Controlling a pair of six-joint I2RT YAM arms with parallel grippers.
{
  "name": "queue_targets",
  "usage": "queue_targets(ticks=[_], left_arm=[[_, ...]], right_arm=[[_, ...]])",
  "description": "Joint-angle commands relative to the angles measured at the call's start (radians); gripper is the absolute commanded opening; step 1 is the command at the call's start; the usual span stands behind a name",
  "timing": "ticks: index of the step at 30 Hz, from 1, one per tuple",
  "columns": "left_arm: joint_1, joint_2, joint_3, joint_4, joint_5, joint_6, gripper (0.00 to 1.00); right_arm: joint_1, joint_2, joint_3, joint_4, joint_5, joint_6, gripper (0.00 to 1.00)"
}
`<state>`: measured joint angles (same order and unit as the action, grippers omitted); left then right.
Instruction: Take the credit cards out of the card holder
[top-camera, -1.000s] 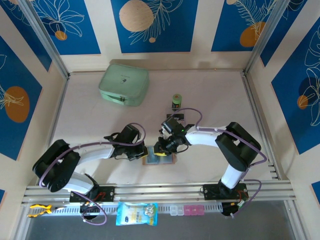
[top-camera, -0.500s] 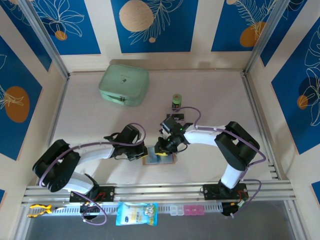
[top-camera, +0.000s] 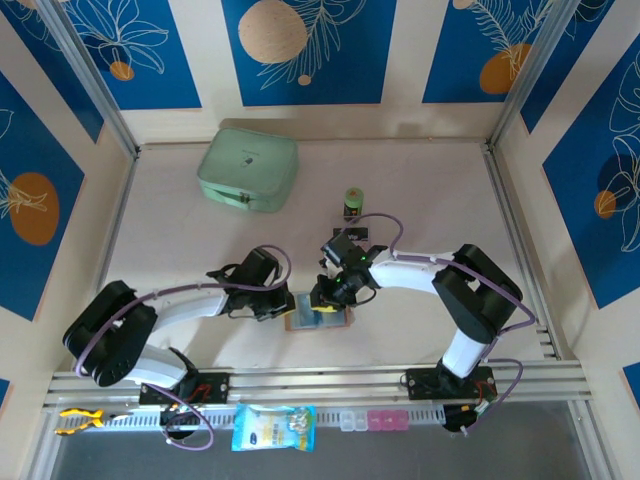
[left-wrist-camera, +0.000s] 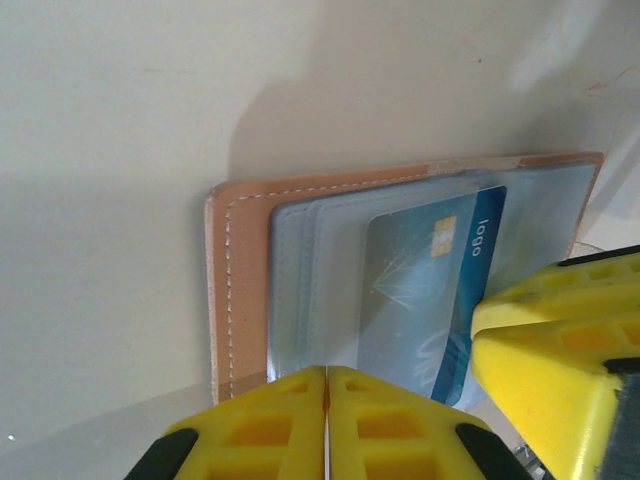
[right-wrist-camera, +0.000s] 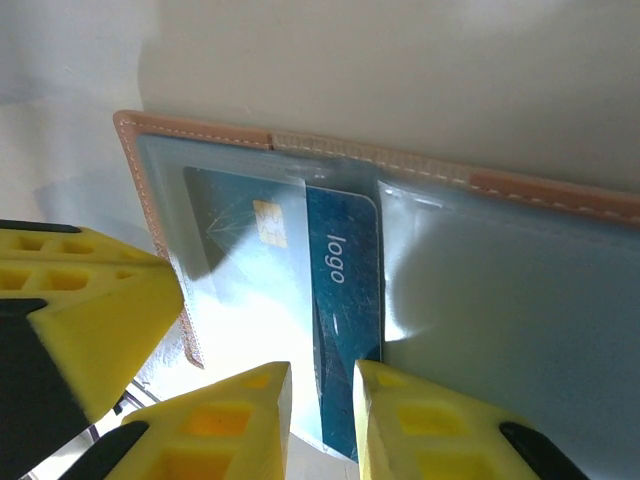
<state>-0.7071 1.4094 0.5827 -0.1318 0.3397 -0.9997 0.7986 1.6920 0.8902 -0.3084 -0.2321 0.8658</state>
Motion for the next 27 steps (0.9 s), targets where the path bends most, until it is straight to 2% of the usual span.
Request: queue_targets(ticks=[1, 14, 27], left_arm=[[0.003, -0.024, 0.020, -0.027, 0.006, 0.014, 0.08], [-0.035, 0.021, 0.031, 0.052, 0.041, -0.018, 0.08], [-0.041, 0.055, 0.014, 0.016, 0.001, -0.005, 0.06]], right_arm=[[0.008, -0.032, -0.003, -0.030, -0.009, 0.005, 0.24], [0.014, -0.034, -0.022, -0.033, -0.015, 0.015, 0.24], [-0.022, -0.118, -0.020, -0.049, -0.001, -0.001, 0.24]])
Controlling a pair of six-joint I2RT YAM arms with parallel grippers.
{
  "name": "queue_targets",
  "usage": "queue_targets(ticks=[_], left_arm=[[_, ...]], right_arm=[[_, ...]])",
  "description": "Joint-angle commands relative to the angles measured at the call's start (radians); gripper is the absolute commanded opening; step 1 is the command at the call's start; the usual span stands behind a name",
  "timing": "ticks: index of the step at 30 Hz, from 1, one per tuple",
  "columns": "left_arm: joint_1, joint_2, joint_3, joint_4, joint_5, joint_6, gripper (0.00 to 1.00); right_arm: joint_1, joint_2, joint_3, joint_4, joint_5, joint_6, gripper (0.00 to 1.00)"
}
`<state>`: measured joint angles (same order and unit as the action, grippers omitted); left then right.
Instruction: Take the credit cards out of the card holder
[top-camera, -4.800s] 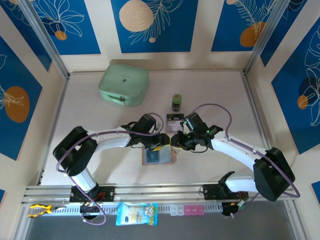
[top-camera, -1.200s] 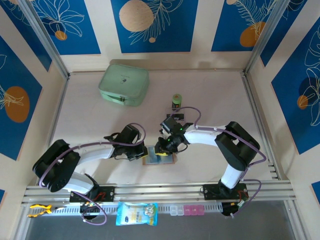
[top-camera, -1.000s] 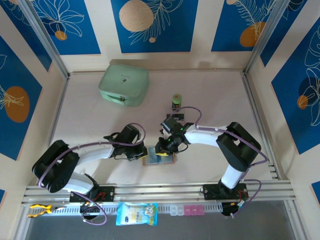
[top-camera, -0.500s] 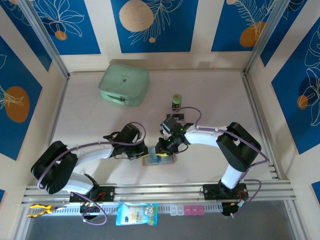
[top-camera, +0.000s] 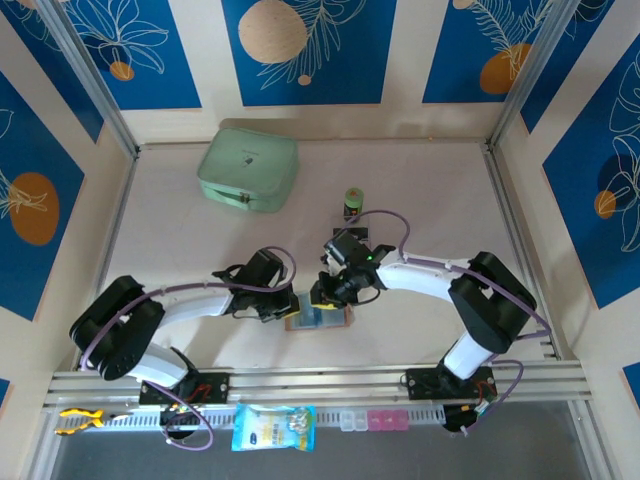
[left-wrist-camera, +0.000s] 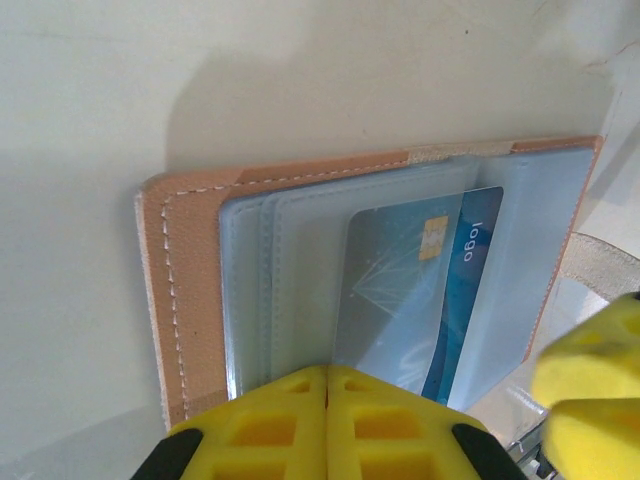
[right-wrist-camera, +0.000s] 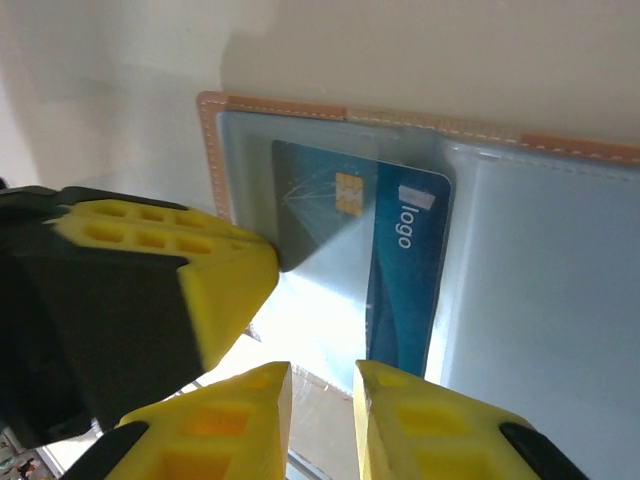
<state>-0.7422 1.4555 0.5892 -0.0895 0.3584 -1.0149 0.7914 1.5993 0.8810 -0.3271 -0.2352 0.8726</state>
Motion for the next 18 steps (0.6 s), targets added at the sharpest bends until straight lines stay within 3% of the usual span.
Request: queue_targets(ticks=[1, 18], left_arm=[[-0.006, 0.007, 0.008, -0.027, -0.020, 0.010, 0.06], [-0.006, -0.006, -0.003, -0.044, -0.036, 0.010, 0.05]], right_arm=[[-0.019, -0.025, -0.013, -0.032, 0.000, -0.013, 0.24], [-0.047, 0.031, -0.005, -0.017, -0.034, -0.058, 0.24]])
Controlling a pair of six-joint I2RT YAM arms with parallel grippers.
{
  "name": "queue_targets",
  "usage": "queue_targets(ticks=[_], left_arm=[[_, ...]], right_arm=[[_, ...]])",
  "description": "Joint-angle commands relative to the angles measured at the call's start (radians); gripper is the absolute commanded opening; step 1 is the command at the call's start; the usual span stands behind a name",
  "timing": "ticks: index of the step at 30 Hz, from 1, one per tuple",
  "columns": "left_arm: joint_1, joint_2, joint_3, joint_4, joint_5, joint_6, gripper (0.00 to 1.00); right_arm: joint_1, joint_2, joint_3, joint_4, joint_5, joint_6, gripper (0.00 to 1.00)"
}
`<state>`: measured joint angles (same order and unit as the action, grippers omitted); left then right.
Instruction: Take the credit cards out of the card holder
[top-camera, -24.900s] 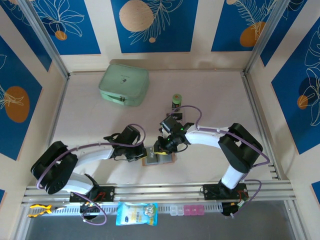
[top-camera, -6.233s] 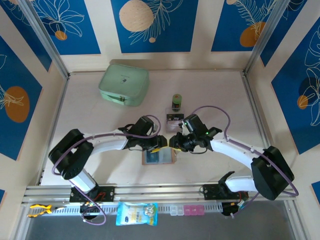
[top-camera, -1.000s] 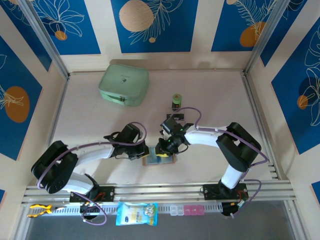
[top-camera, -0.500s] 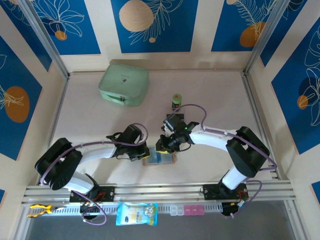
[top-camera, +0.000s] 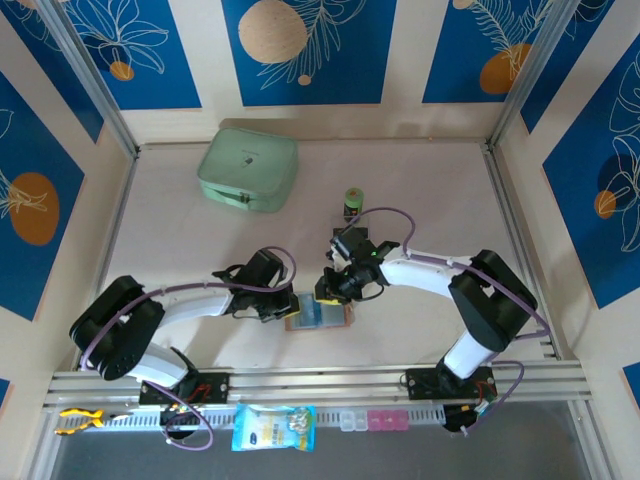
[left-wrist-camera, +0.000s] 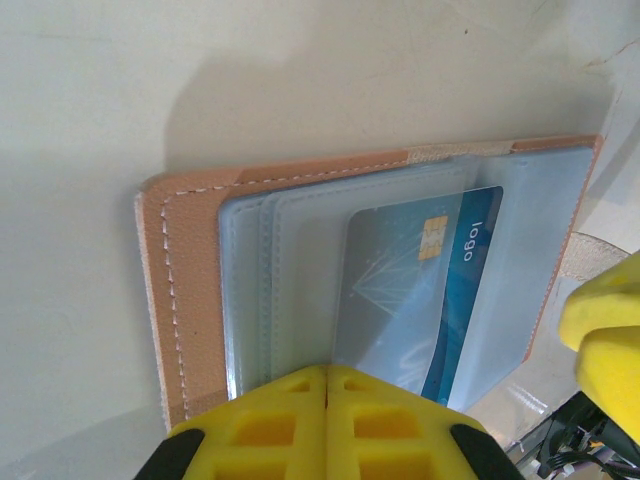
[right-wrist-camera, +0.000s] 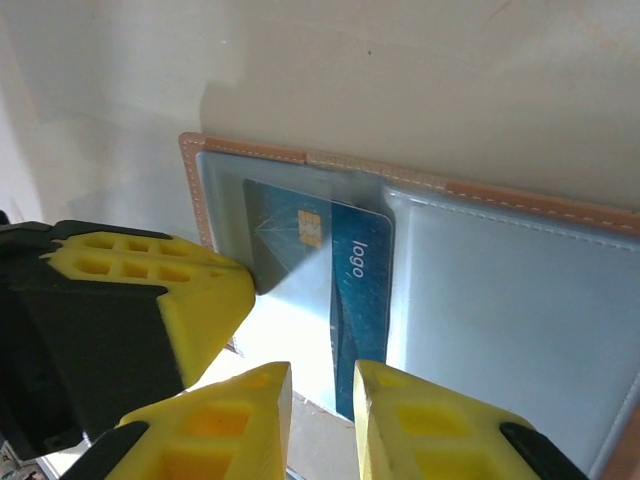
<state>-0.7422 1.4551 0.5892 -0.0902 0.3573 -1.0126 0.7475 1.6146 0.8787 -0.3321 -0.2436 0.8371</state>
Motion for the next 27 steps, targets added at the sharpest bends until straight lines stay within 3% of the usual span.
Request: queue_targets(ticks=[1, 27], left_arm=[[-0.007, -0.007, -0.004, -0.043, -0.035, 0.008, 0.05], [-0.008, 0.008, 0.006, -0.077, -0.044, 0.009, 0.04]], right_arm=[[-0.005, 0.019, -0.004, -0.012, -0.024, -0.024, 0.24], [0.023, 0.095, -0.033, 0.065, -0.053, 0.009, 0.24]])
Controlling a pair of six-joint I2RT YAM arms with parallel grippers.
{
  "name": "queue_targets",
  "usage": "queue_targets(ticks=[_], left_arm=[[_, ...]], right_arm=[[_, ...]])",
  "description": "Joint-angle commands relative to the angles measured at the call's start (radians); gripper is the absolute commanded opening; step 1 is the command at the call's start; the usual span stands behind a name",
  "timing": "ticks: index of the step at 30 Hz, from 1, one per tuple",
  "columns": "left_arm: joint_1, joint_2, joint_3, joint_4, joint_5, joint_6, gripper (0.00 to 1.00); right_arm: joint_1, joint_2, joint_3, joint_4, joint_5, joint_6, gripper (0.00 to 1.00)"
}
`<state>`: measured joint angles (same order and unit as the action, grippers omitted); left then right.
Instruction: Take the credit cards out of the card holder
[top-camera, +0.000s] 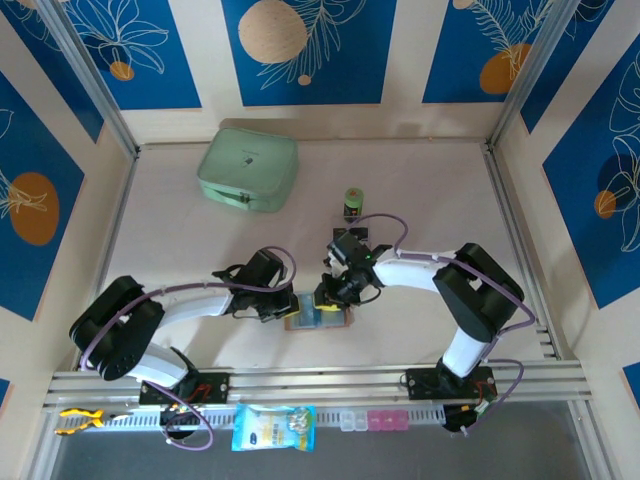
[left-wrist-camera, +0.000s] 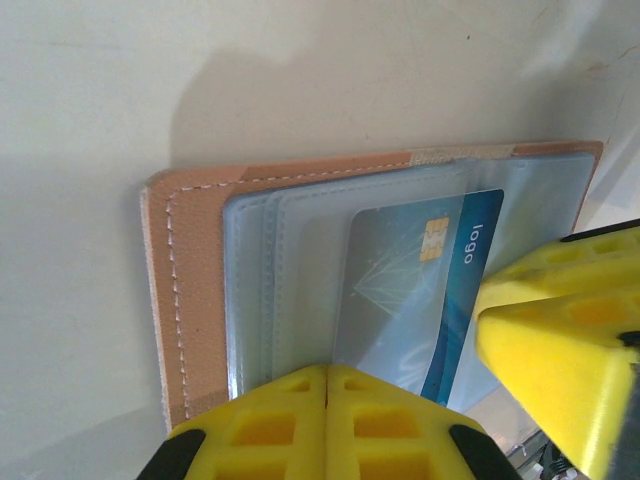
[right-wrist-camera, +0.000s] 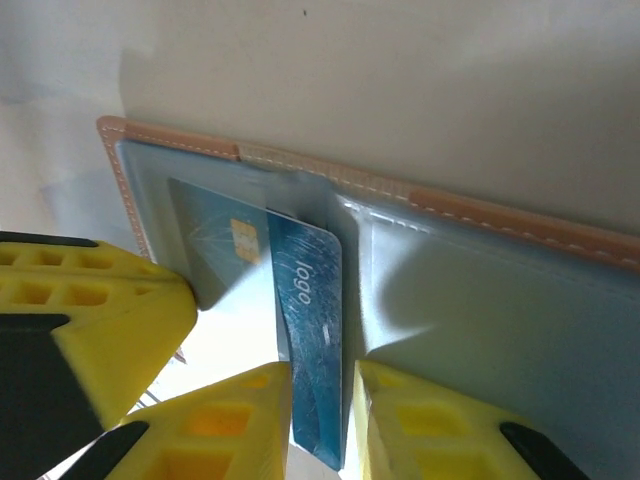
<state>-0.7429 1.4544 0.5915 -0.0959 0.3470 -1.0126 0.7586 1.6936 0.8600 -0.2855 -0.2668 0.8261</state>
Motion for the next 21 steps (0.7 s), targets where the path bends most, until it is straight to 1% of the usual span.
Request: queue_targets(ticks=[1, 7, 13, 17, 21], left_arm=[[-0.006, 0.011, 0.005, -0.071, -0.033, 0.009, 0.04], [-0.006, 0.014, 0.010, -0.076, -0.036, 0.009, 0.04], [-0.007, 0.017, 0.011, -0.077, -0.038, 0.006, 0.04], [-0.006, 0.012, 0.012, -0.082, -0.043, 0.006, 0.04], [-0.006, 0.012, 0.010, -0.079, -0.042, 0.003, 0.04]], right_arm=[[0.012, 0.015, -0.020, 0.031, -0.038, 0.026, 0.24], [0.015, -0.009, -0.047, 0.104, -0.075, 0.067, 0.20], [0.013, -0.034, -0.060, 0.120, -0.081, 0.073, 0.11], [0.008, -0.056, -0.071, 0.095, -0.061, 0.059, 0.07], [-0.005, -0.090, -0.081, 0.052, -0.040, 0.041, 0.06]])
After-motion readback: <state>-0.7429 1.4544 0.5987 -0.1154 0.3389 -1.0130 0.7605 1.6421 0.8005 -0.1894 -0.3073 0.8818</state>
